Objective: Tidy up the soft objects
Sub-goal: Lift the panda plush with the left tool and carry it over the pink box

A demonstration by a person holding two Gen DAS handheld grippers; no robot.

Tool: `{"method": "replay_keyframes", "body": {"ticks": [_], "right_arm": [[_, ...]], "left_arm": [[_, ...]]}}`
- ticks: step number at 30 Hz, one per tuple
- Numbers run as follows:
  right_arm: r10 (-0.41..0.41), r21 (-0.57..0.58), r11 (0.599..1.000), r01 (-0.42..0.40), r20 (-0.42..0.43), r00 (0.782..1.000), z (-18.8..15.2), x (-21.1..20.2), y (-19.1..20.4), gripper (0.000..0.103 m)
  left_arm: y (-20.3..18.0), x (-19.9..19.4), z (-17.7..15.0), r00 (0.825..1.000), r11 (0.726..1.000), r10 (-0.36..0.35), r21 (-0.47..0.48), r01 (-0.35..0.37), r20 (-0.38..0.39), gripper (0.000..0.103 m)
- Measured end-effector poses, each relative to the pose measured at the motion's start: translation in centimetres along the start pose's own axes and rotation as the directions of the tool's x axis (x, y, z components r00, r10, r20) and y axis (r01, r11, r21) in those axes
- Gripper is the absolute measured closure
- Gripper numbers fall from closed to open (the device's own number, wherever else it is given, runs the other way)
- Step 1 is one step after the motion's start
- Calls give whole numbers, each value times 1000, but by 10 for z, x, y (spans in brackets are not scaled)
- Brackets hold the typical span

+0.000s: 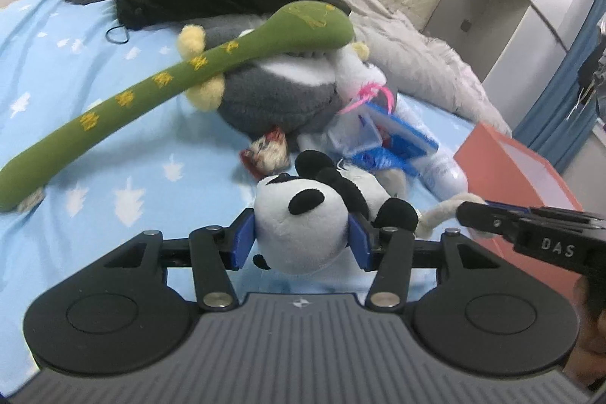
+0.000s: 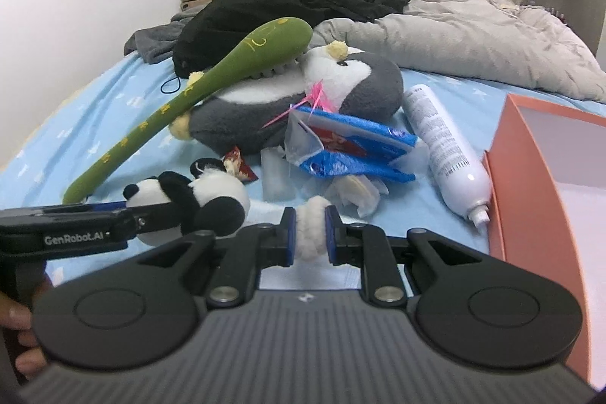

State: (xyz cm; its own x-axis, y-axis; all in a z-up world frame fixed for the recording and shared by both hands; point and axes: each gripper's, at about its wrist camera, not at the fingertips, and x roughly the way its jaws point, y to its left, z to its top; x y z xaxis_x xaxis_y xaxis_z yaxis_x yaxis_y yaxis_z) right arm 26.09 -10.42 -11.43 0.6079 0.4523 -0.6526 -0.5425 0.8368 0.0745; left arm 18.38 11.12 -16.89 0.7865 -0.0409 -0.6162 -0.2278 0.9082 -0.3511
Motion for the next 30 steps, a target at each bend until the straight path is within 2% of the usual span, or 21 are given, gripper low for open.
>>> {"method": "replay_keyframes", "body": {"ticks": [7,10,12,15,22,30], "right_arm": [[-22,31,999,24,-39,999,-31,-24,3,84],[-24,53,998,26,-43,999,-40,-33,2,84],[-32,56,998,35,-44,999,-46,-39,2,84],[-41,70,997,44,-39,998,-51,-47,2,84],[-39,101,994,42,-29,999,-53,-66,-1,84],[-74,123,990,68,45,996,-48,-93,3,84]], "left_arm": [[-1,-26,-24,1000,1000,-1,-24,0,-31,46],[-5,-35,-32,1000,1000,-7,-8,7,-25,46],[-9,-35,-35,999,1000,17,3,-17,-43,46],[-12,-38,-40,998,1000,10,-8,-10,-61,46],[-31,-46,-38,994,1000,21,12,-20,-108,45],[-54,-65,-20,996,999,-23,21,25,-91,45]]}}
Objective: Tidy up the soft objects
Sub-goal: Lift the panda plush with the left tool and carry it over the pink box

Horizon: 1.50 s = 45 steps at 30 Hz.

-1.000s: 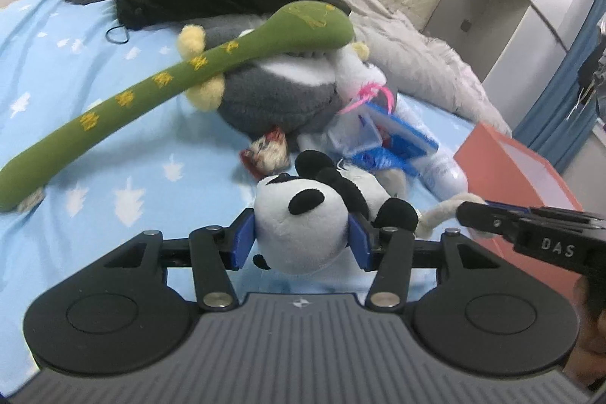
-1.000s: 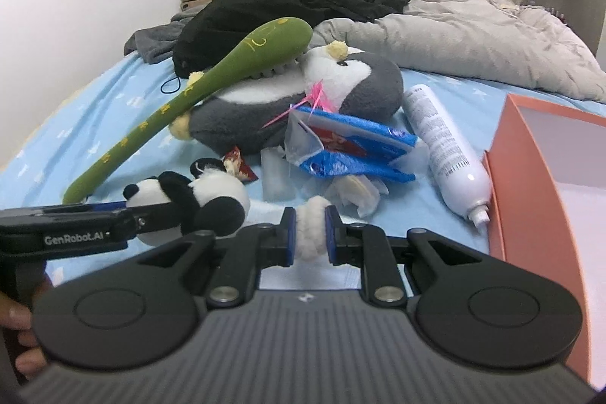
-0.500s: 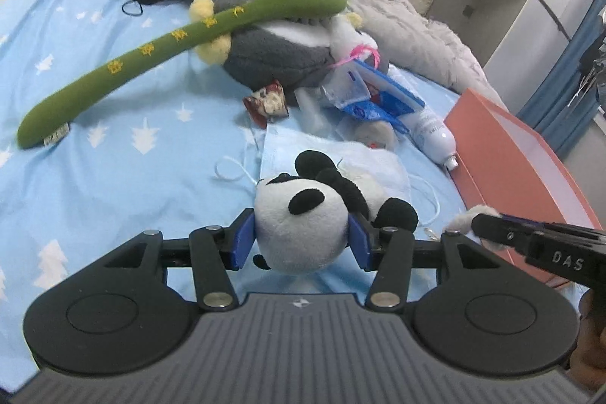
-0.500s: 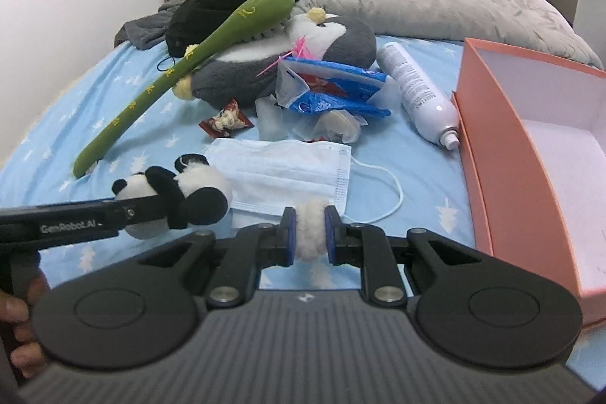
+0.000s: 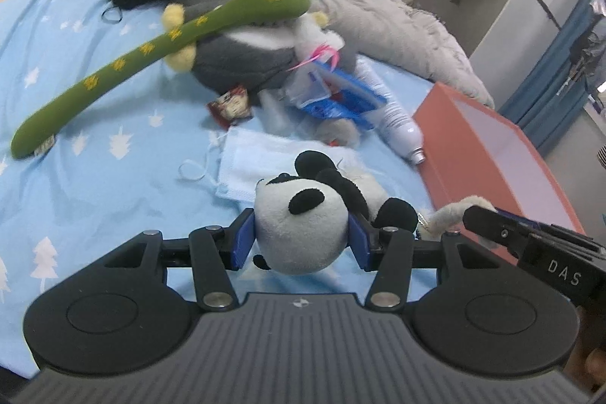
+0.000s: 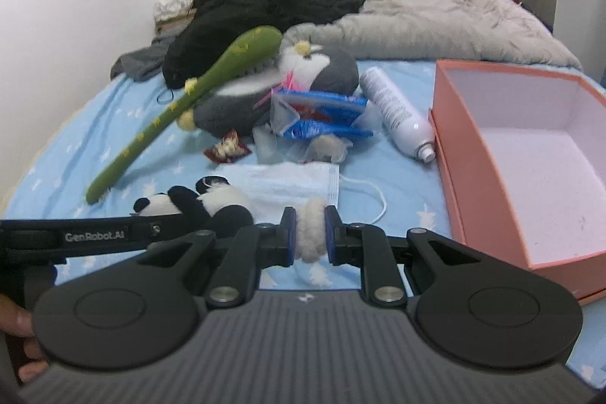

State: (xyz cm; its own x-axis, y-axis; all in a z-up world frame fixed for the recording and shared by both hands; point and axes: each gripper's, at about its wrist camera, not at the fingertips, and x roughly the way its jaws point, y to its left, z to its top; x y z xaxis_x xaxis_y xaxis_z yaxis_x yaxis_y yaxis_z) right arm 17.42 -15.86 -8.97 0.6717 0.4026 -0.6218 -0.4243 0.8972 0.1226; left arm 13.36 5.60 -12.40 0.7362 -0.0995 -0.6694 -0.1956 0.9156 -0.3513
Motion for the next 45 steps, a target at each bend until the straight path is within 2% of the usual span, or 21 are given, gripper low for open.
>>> {"method": "replay_keyframes", "body": {"ticks": [7,14,20,23,30,36,40,45], "right_arm": [[-55,22,998,53,110,992,19,-32,-10,84],[-114,40,993,108,193,975,50,-56,-29,84],[-155,43,988,149,263,952,76,-79,-52,84],[-202,55,979,194,286,937,87,-90,-68,84],[-301,122,953,278,262,917,95,-103,-121,84],[-381,183,919,349,184,906,85,-98,-171,84],[-412,221,898,381,113,904,69,-86,-200,83],[-404,273,883,383,23,915,45,-66,-226,82]], "left_arm": [[-32,-15,25,999,996,-49,72,48,12,45],[-79,-26,56,993,986,-100,140,92,54,45],[-124,-27,81,983,971,-163,190,144,87,45],[-146,-23,91,976,962,-203,204,183,83,45],[-206,1,97,961,931,-270,267,248,51,45],[-253,35,85,951,899,-309,322,298,-18,45],[-272,62,70,954,896,-293,329,298,-65,45],[-281,96,52,951,894,-268,327,305,-154,45]]}}
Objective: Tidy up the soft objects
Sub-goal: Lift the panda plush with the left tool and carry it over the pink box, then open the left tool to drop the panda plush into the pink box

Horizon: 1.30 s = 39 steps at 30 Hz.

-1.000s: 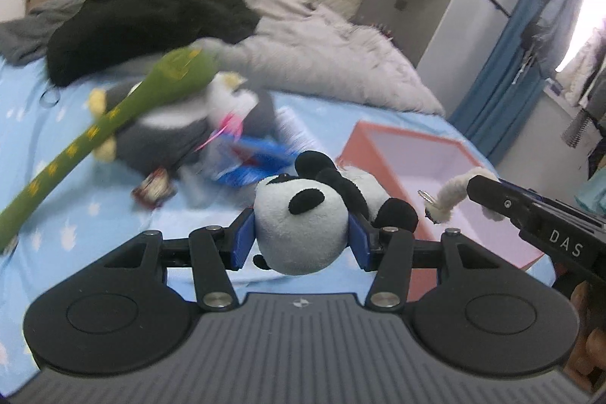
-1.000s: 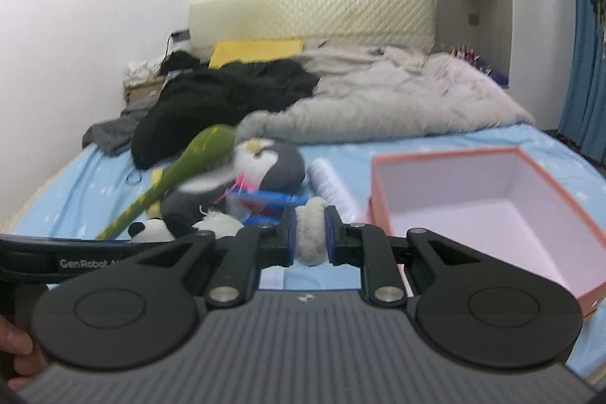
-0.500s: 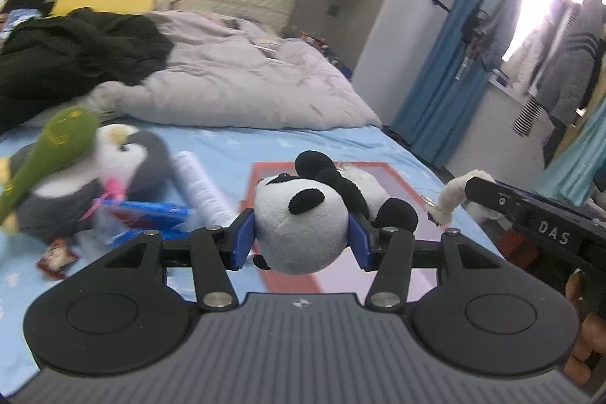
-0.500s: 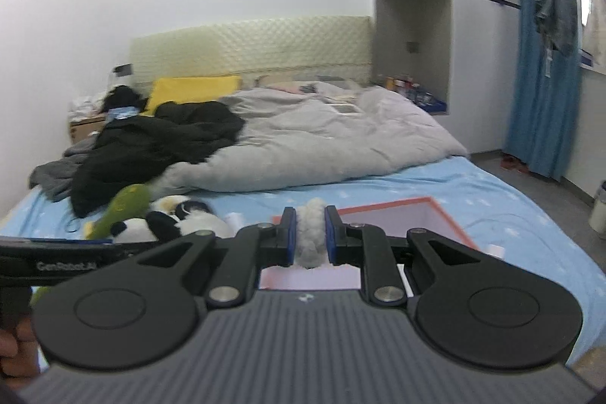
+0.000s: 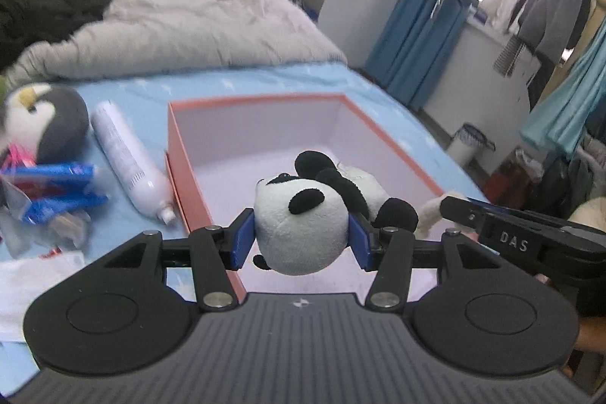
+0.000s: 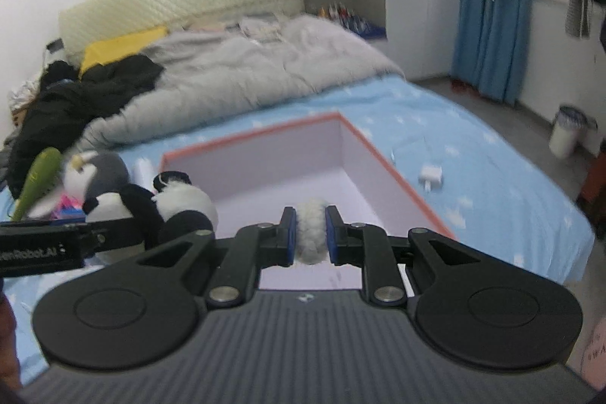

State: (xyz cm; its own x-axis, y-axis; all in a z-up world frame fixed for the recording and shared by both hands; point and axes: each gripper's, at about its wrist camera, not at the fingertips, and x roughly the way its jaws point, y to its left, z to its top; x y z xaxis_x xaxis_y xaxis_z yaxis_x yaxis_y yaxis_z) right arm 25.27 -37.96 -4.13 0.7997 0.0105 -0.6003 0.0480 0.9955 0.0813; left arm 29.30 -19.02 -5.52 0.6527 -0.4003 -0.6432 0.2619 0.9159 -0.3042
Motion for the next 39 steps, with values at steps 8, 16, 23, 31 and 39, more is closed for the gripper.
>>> {"method": "replay_keyframes", "body": {"ticks": [8,16,23,31,39], "right_arm": [[20,48,999,-15,-105,994,-29,30,-15,82],[31,78,997,-20,-139,990,-41,32,-26,53],[62,72,996,-57,-77,995,-33,11,-20,48],[104,61,993,-105,21,994,-19,-28,1,48],[172,28,984,-176,115,978,-12,-70,28,48]], "left_arm": [[3,30,-19,996,1000,26,9,-25,-80,45],[-2,29,-20,997,1000,20,15,-19,-81,29],[-10,-7,-21,999,999,-6,35,8,-40,29],[-14,-60,-22,999,997,0,71,-4,52,29],[8,-116,-29,990,997,28,62,-37,140,29]]}}
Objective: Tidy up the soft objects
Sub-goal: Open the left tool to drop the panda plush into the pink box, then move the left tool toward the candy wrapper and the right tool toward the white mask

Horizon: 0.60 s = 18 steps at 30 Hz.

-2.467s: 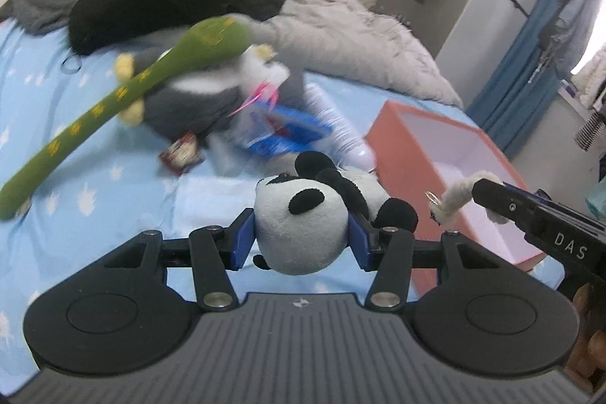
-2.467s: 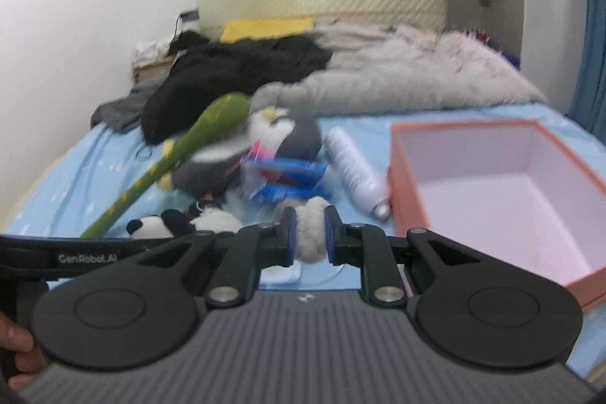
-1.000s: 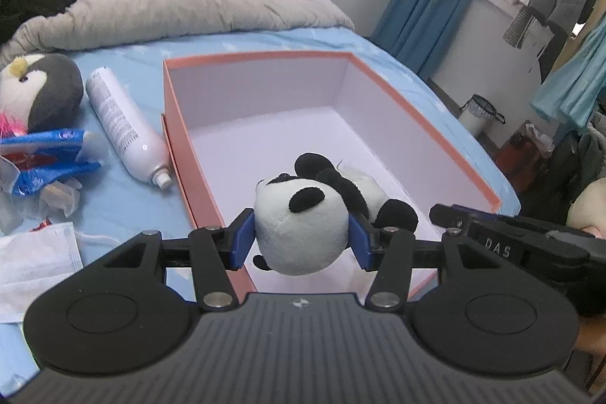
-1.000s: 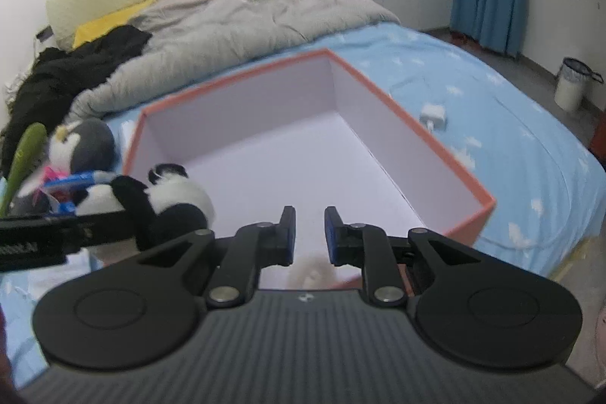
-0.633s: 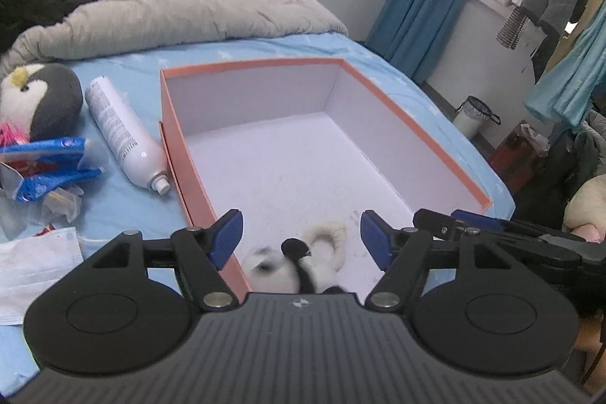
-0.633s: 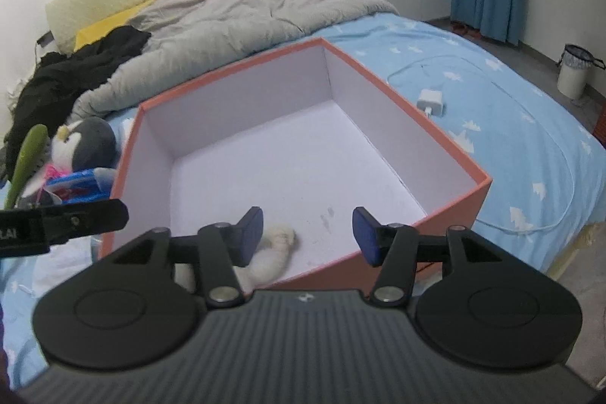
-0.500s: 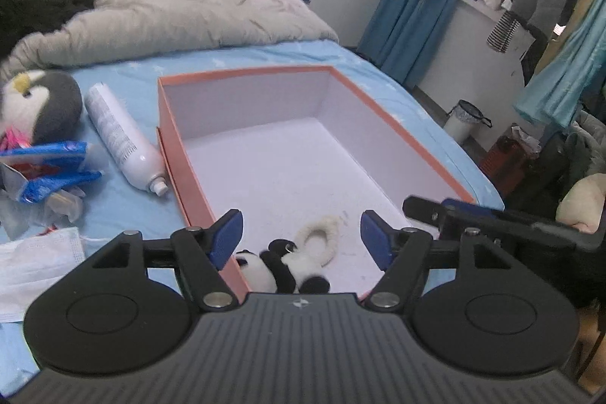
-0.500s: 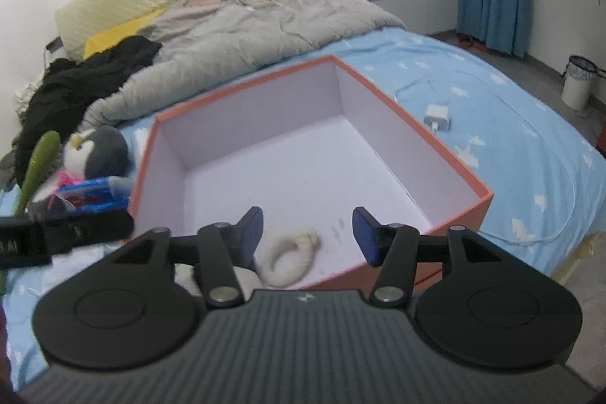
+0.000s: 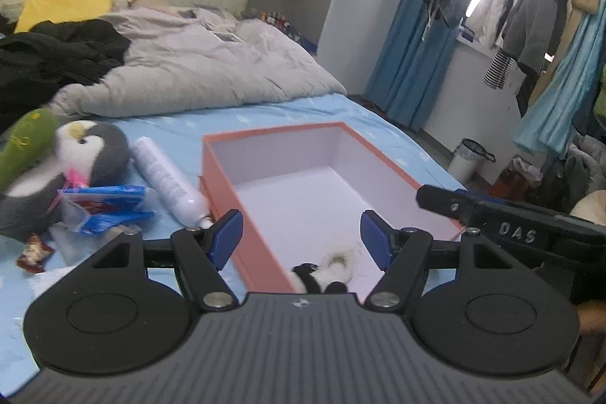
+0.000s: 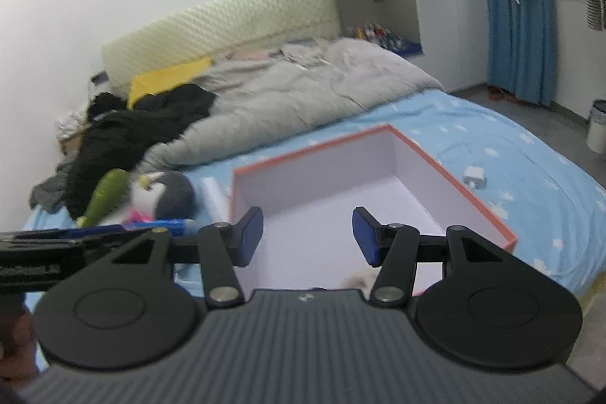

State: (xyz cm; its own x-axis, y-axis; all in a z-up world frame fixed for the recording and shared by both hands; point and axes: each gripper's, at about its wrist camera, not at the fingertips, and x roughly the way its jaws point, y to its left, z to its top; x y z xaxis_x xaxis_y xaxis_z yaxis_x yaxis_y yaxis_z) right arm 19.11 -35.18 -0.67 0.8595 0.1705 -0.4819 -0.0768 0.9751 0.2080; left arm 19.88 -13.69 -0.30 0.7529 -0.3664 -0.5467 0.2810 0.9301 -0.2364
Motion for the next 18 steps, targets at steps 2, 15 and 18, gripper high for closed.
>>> {"method": "replay_keyframes", "body": {"ticks": [2,15,18], "right_arm": [[22,-1,1000,-22,14,1000,-2,-4,9,48],[145,-62,987,-147,-28,989,-34,-7,72,48],[159,-74,984,-163,-64,985,-46,-6,85,48]], "left_arm": [[10,-12,-5,999,999,29,-16,-29,18,29],[81,-70,-56,988,982,151,-122,-146,33,29],[92,-75,-66,987,978,158,-145,-153,30,29]]}}
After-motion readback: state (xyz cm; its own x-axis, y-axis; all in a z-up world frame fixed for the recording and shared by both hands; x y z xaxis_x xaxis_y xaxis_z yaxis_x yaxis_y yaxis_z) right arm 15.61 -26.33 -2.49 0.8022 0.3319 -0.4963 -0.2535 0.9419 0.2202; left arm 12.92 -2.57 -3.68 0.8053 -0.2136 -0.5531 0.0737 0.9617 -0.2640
